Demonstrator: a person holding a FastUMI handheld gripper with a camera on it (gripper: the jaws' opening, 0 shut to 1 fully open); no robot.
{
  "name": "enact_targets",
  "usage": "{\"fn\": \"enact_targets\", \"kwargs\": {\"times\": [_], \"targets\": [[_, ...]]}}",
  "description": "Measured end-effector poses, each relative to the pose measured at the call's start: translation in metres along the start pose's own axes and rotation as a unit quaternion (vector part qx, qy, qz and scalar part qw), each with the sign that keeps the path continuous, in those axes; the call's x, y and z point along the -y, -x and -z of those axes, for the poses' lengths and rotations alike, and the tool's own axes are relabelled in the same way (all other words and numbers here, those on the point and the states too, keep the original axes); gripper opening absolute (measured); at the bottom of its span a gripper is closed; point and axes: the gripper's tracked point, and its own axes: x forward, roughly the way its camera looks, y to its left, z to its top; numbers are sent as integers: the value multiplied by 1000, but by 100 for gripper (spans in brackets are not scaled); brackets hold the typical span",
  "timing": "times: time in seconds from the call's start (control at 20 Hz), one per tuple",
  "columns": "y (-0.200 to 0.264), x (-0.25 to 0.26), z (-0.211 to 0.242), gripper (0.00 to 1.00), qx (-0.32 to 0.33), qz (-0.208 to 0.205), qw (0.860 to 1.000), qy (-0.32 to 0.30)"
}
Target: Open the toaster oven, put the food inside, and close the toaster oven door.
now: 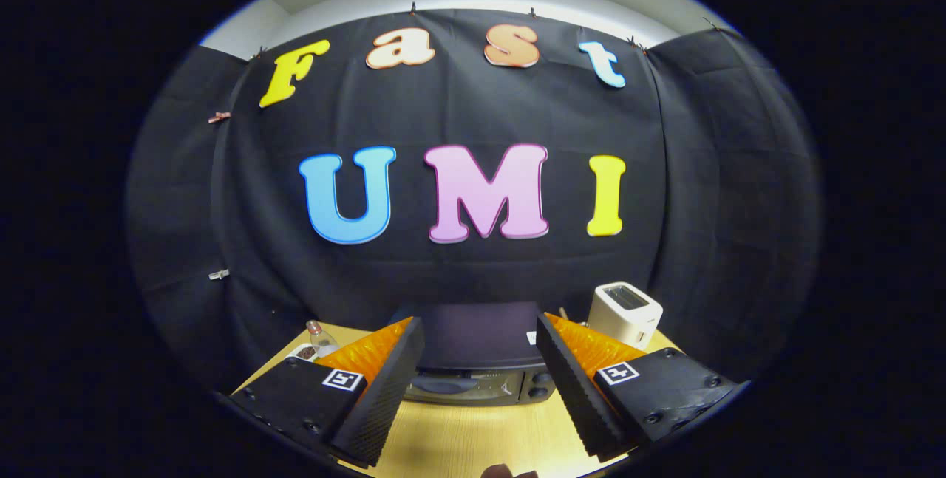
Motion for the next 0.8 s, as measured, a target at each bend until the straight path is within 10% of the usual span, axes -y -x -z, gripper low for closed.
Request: {"fn": "enact_targets", "kwargs": {"times": [0.8], "targets": [[64, 8, -36, 97, 28, -1, 999, 28]]}}
